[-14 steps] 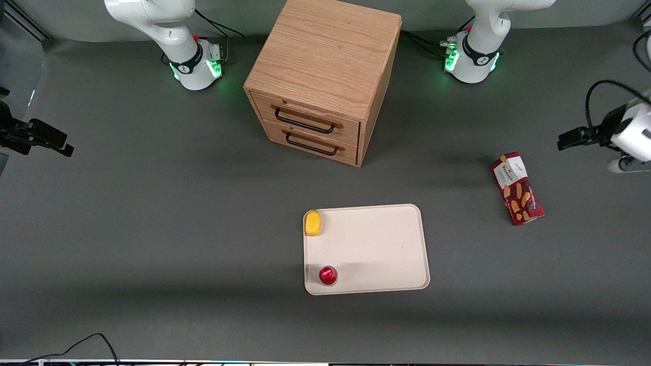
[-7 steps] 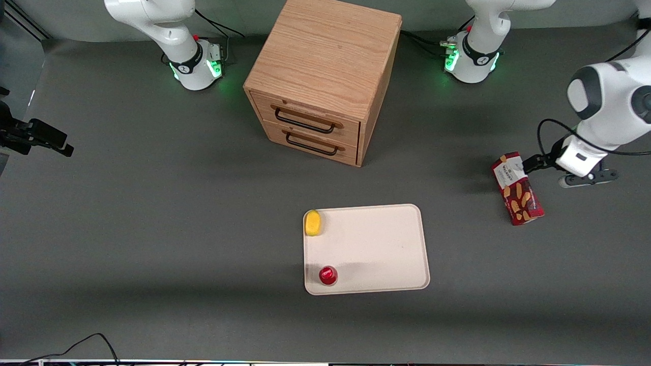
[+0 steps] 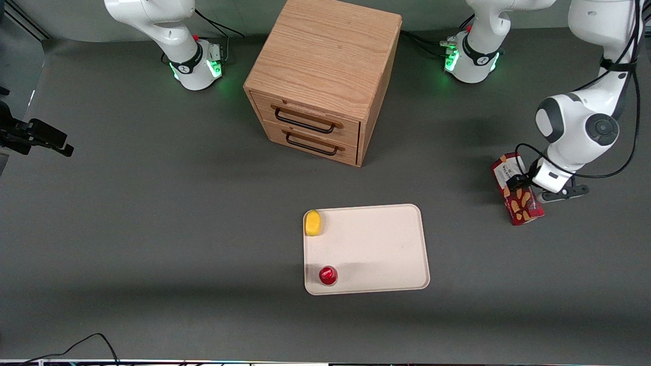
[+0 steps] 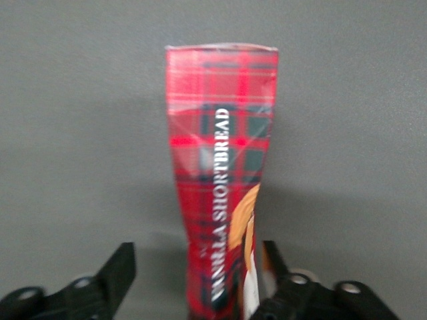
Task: Place red cookie box on tray
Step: 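Lower the left gripper over the cookie box and close on it, then lift the cookie box and carry it over the white tray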
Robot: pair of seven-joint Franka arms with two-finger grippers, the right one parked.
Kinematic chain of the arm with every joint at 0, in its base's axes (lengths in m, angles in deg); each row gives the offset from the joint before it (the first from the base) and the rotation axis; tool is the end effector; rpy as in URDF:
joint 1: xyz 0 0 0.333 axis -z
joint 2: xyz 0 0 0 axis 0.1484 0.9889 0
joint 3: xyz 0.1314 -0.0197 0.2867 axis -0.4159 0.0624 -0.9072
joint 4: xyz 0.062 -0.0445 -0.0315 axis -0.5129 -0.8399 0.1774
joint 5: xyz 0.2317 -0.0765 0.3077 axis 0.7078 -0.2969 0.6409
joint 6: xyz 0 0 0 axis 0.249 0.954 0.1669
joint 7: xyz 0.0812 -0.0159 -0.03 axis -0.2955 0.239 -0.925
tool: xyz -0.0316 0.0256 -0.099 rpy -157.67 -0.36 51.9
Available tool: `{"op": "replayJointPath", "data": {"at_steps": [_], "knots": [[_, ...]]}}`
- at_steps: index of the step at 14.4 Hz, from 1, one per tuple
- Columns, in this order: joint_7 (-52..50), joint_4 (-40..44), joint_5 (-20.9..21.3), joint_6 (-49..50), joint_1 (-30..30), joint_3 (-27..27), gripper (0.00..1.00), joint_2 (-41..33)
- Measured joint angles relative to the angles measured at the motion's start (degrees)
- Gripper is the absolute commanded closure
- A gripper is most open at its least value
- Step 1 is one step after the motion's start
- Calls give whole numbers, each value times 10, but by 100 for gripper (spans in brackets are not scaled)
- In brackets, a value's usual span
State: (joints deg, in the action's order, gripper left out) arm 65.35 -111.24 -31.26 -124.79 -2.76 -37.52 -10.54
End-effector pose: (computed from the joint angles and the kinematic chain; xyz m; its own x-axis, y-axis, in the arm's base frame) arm 0.4984 0.0655 0.2169 0.9820 0.1844 0.0406 0.1849 -0.9827 -0.0100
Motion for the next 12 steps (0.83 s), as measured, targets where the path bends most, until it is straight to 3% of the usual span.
{"op": "replayJointPath", "data": {"at_steps": [6, 9, 12], "knots": [[0, 17, -8, 39, 3, 13, 100, -17], [-4, 78, -10, 186, 5, 21, 100, -63], [-27, 216, -9, 402, 7, 38, 100, -103]]}}
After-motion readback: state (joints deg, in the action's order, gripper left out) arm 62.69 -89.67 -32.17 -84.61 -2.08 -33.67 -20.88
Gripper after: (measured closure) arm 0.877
